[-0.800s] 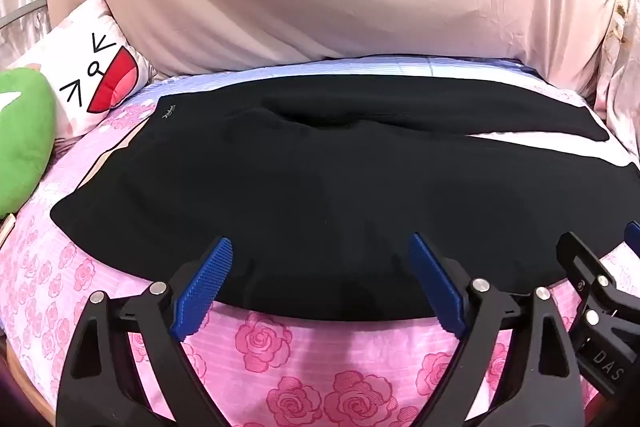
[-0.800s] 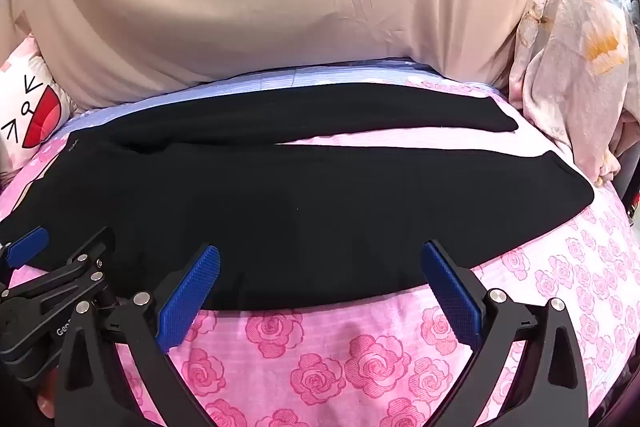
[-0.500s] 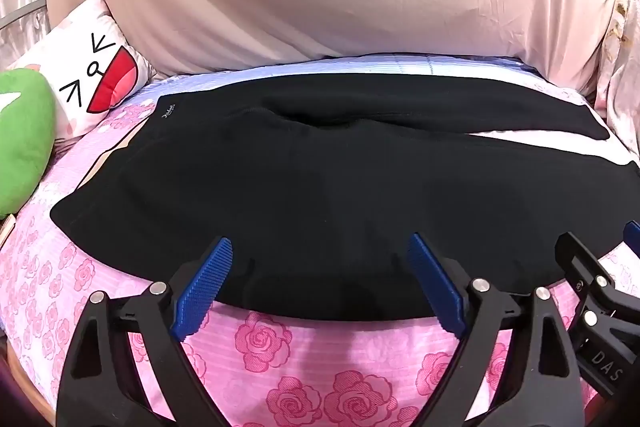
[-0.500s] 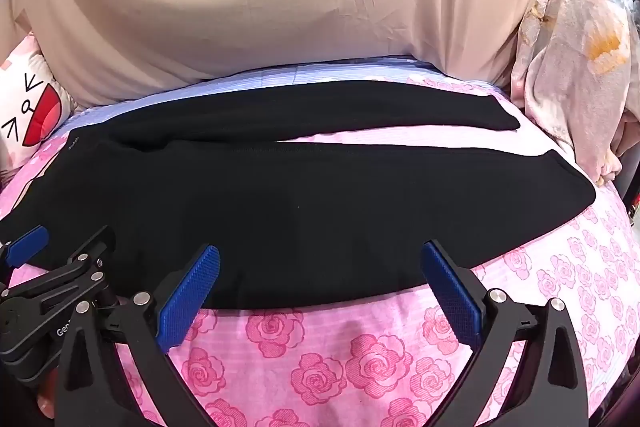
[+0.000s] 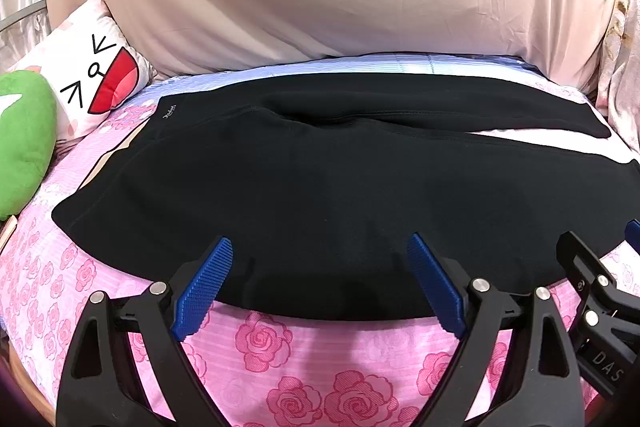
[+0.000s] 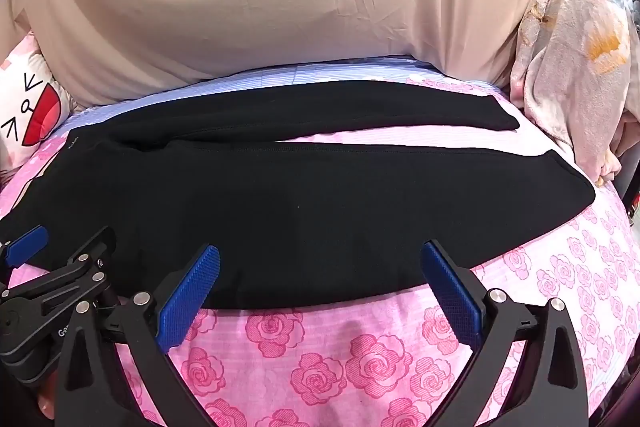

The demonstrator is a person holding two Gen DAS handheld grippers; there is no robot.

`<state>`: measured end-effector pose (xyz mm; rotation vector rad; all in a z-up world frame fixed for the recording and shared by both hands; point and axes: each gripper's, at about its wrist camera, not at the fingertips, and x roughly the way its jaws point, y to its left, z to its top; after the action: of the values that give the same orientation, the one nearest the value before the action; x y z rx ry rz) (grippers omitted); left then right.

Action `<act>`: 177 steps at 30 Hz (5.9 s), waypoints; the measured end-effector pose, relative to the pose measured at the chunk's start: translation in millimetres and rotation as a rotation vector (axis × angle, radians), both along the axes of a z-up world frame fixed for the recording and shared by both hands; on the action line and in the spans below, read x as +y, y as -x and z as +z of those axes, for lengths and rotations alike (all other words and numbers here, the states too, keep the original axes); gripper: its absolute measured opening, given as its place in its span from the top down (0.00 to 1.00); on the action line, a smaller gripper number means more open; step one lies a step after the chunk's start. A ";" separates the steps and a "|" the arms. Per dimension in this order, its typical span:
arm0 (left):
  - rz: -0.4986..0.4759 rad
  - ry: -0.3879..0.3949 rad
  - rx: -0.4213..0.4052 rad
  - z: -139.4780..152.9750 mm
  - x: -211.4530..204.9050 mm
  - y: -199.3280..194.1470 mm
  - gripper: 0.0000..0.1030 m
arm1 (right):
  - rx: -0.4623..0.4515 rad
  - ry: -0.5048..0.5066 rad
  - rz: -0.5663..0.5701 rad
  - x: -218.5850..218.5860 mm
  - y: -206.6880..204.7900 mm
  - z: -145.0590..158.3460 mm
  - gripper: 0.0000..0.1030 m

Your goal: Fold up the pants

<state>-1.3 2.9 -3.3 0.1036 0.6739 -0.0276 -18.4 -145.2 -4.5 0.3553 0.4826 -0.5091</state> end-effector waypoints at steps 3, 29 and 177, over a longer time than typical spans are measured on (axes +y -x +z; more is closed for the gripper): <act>-0.001 0.000 -0.003 0.2 1.2 0.8 0.15 | 0.000 0.001 0.001 -1.2 -0.5 0.4 0.05; 0.004 -0.009 0.000 0.9 -5.3 -0.9 0.15 | 0.000 0.002 -0.002 -0.2 0.9 0.4 0.05; 0.496 0.518 0.331 12.9 362.3 -18.0 0.94 | -0.219 -0.432 0.056 -254.6 175.9 -51.5 0.38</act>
<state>16.7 365.2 9.6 -0.5785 0.9874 0.2622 -194.3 -399.8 -55.9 0.8008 0.3857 -0.3036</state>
